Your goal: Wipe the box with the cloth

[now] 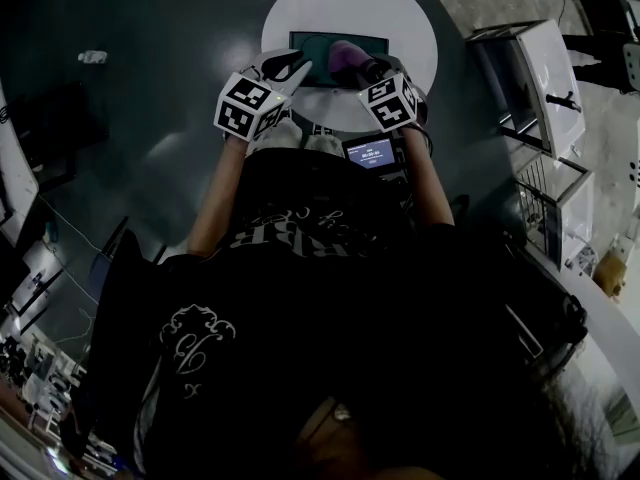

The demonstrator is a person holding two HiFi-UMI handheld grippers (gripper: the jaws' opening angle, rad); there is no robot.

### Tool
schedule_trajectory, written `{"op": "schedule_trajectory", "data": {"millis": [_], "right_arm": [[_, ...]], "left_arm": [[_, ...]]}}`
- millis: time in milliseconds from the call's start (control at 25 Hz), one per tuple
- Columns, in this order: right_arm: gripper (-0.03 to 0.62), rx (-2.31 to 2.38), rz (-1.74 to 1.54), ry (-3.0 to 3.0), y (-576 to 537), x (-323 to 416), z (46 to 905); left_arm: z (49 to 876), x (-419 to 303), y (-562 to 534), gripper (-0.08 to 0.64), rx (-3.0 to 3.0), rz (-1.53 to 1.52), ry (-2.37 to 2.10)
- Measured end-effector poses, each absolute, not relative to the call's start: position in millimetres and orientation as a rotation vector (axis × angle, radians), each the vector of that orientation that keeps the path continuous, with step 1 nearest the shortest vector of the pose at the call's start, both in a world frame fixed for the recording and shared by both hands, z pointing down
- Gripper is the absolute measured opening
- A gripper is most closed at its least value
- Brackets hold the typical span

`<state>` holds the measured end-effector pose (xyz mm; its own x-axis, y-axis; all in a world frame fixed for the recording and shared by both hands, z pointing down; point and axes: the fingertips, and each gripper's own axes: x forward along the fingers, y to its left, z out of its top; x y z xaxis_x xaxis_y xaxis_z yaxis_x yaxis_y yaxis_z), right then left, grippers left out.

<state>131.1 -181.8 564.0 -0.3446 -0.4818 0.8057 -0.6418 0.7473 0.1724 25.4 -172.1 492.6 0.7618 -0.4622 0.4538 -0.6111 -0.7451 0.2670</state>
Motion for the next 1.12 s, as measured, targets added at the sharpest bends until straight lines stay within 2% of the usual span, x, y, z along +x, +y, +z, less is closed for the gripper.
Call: {"op": "schedule_trajectory", "data": {"millis": [320, 520, 760, 1120], "right_arm": [[0.123, 0.602, 0.067, -2.055, -167.0, 55.6, 578.6], [0.123, 0.5, 0.002, -2.01, -161.3, 42.3, 592.2], [0.123, 0.498, 0.024, -1.988, -161.4, 57.4, 594.0], [0.123, 0.585, 0.107, -1.927, -154.1, 125.5, 593.1]], "left_arm": [[495.7, -4.2, -172.9, 0.074, 2.502, 0.496, -0.921], [499.2, -13.0, -169.6, 0.074, 2.49, 0.5, -0.935], [499.2, -9.3, -165.8, 0.074, 2.495, 0.504, -0.917], [499.9, 16.2, -158.3, 0.074, 2.523, 0.522, -0.845]]}}
